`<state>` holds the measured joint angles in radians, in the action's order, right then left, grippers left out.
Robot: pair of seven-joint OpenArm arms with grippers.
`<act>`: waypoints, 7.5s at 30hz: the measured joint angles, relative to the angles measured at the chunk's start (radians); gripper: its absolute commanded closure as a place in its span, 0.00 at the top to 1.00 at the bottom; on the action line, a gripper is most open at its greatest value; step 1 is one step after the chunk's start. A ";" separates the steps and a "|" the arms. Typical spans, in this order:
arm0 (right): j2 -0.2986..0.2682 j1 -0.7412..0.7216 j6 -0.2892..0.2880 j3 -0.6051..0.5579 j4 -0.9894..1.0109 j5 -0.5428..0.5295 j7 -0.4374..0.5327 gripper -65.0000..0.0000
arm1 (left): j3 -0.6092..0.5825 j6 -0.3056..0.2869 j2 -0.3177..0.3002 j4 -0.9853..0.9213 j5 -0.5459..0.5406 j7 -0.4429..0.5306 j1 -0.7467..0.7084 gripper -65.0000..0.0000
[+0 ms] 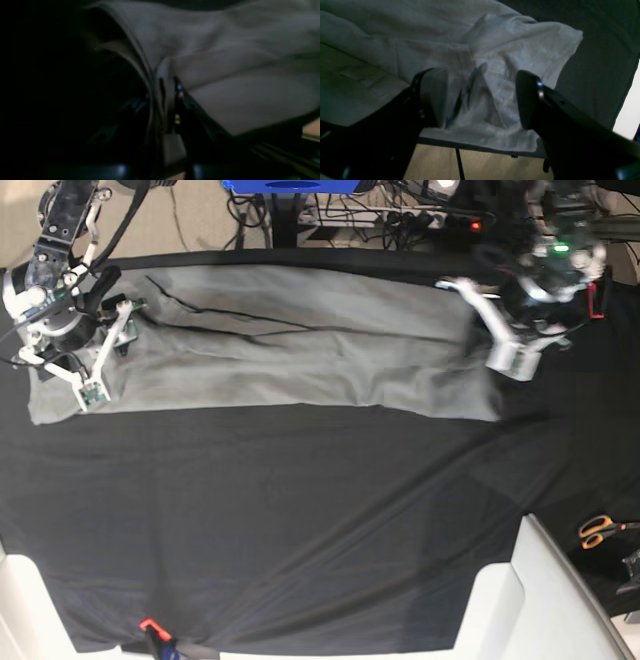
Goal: Fold the T-shirt properly
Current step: 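Carry the held hem with the left gripper toward the right gripper, then release the hem and raise the left gripper away from the shirt, then press the folded shirt flat with the right gripper, then withdraw, then grasp the shirt's loose end with the right gripper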
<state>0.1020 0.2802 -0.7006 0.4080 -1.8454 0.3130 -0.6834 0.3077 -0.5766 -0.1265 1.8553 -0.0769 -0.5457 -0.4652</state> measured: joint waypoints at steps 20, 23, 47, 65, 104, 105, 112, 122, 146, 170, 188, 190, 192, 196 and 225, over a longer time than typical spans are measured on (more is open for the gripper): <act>-0.003 -0.003 0.000 0.000 0.001 -0.002 0.000 0.61 | -0.516 0.000 0.188 -0.014 0.248 -0.170 0.151 0.00; -0.003 -0.003 0.000 0.000 0.001 0.000 0.000 0.61 | -0.575 -0.002 0.202 -0.077 0.245 -0.189 0.182 0.00; -0.002 -0.003 0.000 0.000 0.001 0.000 0.000 0.61 | -0.769 0.050 0.223 -0.354 0.246 -0.219 0.343 0.00; -0.002 -0.013 0.000 0.000 0.001 0.001 0.000 0.61 | -1.010 0.159 0.221 -0.375 0.017 -0.251 0.476 0.49; -0.003 -0.175 0.003 -0.378 0.227 -0.071 -0.006 0.61 | 0.089 0.156 -0.028 -0.077 -0.006 -0.130 -0.084 0.00; -0.002 -0.182 0.003 -0.378 0.244 -0.071 -0.007 0.61 | 0.088 0.159 -0.029 -0.077 -0.006 -0.131 -0.084 0.00; -0.008 -0.232 0.003 -0.377 0.350 -0.159 0.000 0.60 | 0.089 0.159 -0.019 -0.077 -0.006 -0.131 -0.082 0.00; -0.009 -0.243 0.004 -0.316 0.406 -0.181 -0.006 0.05 | 0.091 0.158 -0.010 -0.078 -0.006 -0.131 -0.081 0.00; -0.038 -0.191 0.050 0.153 0.146 -0.400 -0.087 0.74 | 0.094 0.158 -0.010 -0.079 -0.002 -0.132 -0.081 0.00; -0.602 -0.259 0.011 0.425 1.176 -1.114 -0.147 1.00 | 0.095 0.158 -0.010 -0.079 -0.003 -0.135 -0.084 0.00; -0.600 -0.288 -0.028 0.119 1.210 -1.206 -0.117 1.00 | 0.095 0.158 -0.010 -0.079 0.000 -0.134 -0.087 0.00; -0.603 -0.286 -0.033 0.090 1.197 -1.212 -0.121 1.00 | 0.095 0.158 -0.010 -0.079 0.000 -0.134 -0.086 0.00; -0.600 -0.267 -0.026 0.056 1.149 -1.208 -0.130 1.00 | 0.095 0.158 -0.010 -0.079 0.000 -0.135 -0.087 0.00; -0.556 -0.210 -0.027 0.045 1.043 -1.207 -0.129 1.00 | 0.095 0.158 -0.010 -0.079 0.000 -0.135 -0.085 0.00; -0.525 -0.208 -0.015 -0.061 1.023 -1.196 -0.192 0.00 | 0.090 0.158 -0.011 -0.145 -0.003 -0.131 -0.081 0.00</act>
<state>-0.4229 0.0723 -0.7158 0.3466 -0.8219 -0.8825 -0.8753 0.3981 -0.4183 -0.1371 1.7107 -0.0795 -0.6765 -0.5461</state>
